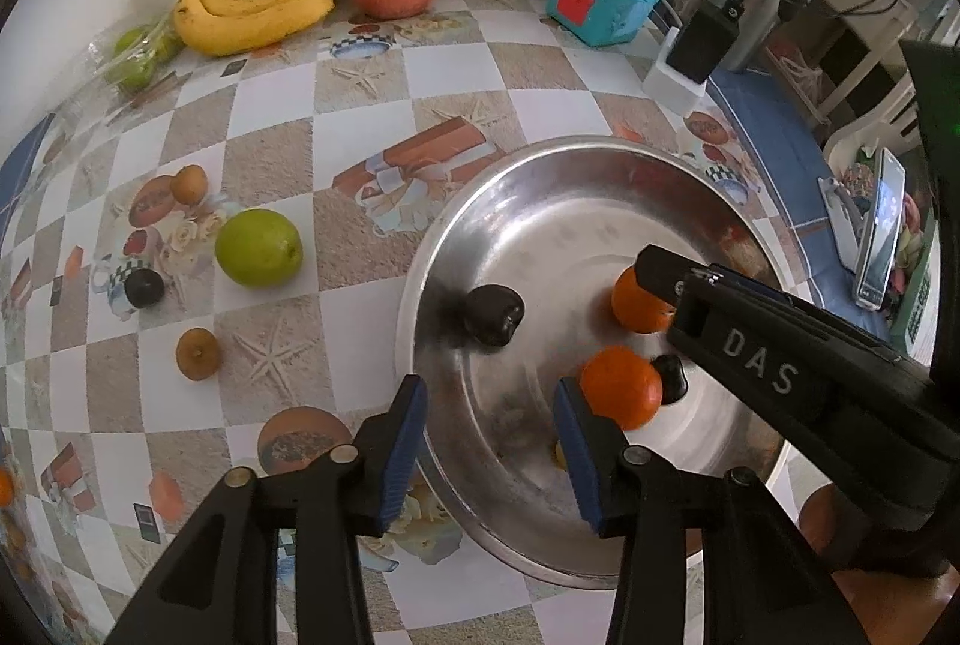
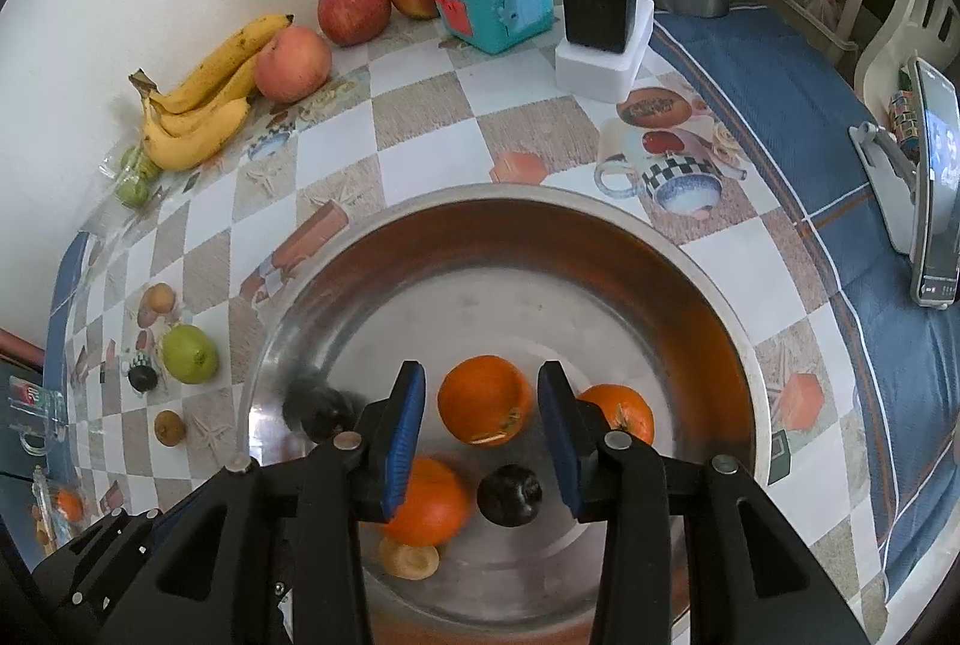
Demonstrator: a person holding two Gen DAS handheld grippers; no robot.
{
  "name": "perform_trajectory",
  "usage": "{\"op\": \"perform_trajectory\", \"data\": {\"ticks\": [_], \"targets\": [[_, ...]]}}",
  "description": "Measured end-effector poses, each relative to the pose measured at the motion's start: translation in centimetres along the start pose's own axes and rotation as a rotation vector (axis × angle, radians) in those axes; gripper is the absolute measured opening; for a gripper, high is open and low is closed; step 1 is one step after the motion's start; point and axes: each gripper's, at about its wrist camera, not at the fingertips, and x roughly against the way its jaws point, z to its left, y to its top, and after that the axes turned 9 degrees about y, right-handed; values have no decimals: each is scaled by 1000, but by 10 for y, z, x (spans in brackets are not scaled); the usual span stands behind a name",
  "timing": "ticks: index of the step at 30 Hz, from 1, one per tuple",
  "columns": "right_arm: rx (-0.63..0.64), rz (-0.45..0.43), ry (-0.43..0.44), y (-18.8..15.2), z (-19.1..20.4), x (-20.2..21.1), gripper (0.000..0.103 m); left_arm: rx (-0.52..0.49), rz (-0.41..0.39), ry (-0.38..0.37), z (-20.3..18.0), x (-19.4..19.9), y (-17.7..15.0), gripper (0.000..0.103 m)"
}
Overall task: Organize fruits
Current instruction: 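Open both tools to drop the oranges into the bowl, then withdraw both tools from the bowl toward the fruit row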
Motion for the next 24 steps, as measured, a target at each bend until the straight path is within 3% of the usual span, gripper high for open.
{"op": "perform_trajectory", "data": {"ticks": [8,24], "targets": [[3,-18,4,2,3,7,40,102,-7,-23,31,5,8,48],[59,-23,32,0,23,17,40,334,-53,82,118,16,15,48]]}}
